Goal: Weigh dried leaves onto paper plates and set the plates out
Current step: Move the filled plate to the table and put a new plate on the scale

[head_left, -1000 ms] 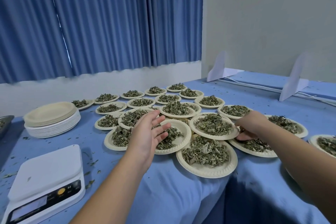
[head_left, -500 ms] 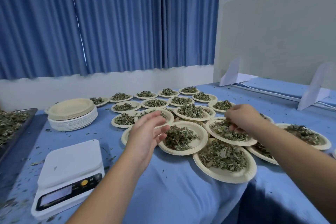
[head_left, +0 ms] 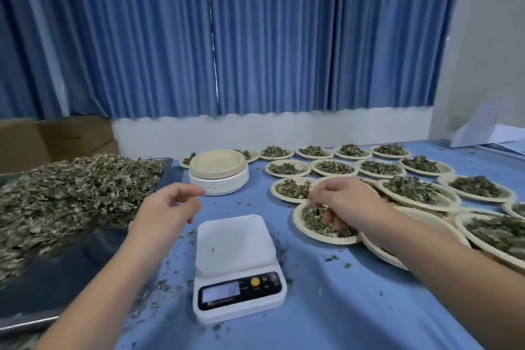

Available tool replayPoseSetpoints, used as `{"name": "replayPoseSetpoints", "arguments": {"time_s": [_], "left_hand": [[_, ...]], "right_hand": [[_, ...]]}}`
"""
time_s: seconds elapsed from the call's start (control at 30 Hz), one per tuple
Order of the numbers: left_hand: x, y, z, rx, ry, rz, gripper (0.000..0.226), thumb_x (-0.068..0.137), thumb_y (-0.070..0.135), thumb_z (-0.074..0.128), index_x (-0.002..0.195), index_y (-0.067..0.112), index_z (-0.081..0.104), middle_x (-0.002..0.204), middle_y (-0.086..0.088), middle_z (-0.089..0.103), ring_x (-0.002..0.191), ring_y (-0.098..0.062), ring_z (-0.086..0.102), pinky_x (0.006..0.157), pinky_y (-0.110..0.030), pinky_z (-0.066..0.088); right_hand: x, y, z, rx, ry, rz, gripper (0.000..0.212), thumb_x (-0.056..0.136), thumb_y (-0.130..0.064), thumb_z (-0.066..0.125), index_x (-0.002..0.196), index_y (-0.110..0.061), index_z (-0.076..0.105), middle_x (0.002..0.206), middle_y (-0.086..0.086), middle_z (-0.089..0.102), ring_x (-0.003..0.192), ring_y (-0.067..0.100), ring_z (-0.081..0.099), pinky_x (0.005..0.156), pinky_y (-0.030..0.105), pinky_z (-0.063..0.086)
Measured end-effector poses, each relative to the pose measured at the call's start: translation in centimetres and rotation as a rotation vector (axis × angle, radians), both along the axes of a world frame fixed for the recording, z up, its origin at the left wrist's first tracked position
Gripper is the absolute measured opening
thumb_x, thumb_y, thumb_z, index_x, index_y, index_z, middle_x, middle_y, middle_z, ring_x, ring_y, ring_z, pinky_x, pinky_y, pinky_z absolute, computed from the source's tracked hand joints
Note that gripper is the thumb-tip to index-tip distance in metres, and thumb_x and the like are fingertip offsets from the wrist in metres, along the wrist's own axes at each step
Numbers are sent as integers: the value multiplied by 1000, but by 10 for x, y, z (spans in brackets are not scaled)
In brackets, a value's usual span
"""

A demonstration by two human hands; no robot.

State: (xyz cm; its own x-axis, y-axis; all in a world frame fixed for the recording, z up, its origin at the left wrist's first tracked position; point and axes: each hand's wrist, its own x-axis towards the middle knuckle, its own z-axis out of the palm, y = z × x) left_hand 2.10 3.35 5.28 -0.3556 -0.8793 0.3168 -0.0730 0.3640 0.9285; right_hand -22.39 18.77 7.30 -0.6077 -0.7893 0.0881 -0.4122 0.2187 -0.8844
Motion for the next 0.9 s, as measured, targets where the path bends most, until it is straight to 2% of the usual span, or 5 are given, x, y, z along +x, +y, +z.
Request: {"name": "replayPoseSetpoints", "arguments": {"time_s": [0.17, 0.37, 0.53, 0.77, 0.9], "left_hand": [[48, -34, -28, -218, -366, 239, 29, 88, 6, 59, 77, 33, 65, 85, 6, 62, 64, -3, 54, 53, -17, 37], [63, -56, -35, -255, -592, 326, 33, 90, 11, 54, 77, 41, 55, 86, 14, 54, 73, -5, 53, 59, -26, 41], [81, -65, -36, -237, -609, 406, 29, 87, 10, 52, 80, 38, 56, 85, 15, 51, 73, -4, 52, 64, -30, 48], [88, -72, -39, -224, -731, 462, 24, 90, 15, 51, 88, 39, 55, 96, 14, 50, 83, -14, 55, 67, -31, 45], [84, -74, -44, -210, -790, 479, 24, 90, 13, 50, 89, 36, 56, 100, 11, 50, 80, -16, 55, 65, -30, 43]], "right_hand": [[36, -66, -6, 4, 9, 109, 17, 89, -19, 60, 80, -8, 69, 78, 11, 68, 51, 18, 57, 47, 28, 43], [64, -144, -10, 89, 103, 205, 13, 91, -18, 56, 87, -10, 66, 82, 5, 65, 53, 11, 59, 45, 23, 46], [76, -209, -2, 210, 338, 247, 10, 90, -15, 53, 94, -14, 63, 85, 7, 63, 64, 19, 61, 47, 24, 50], [59, -282, 4, 376, 851, 260, 52, 93, -25, 54, 142, -13, 42, 142, 8, 42, 109, 30, 54, 74, 33, 52], [54, -304, 7, 458, 788, 278, 51, 97, -26, 48, 144, -10, 38, 135, 12, 46, 89, 34, 64, 72, 41, 58]]}}
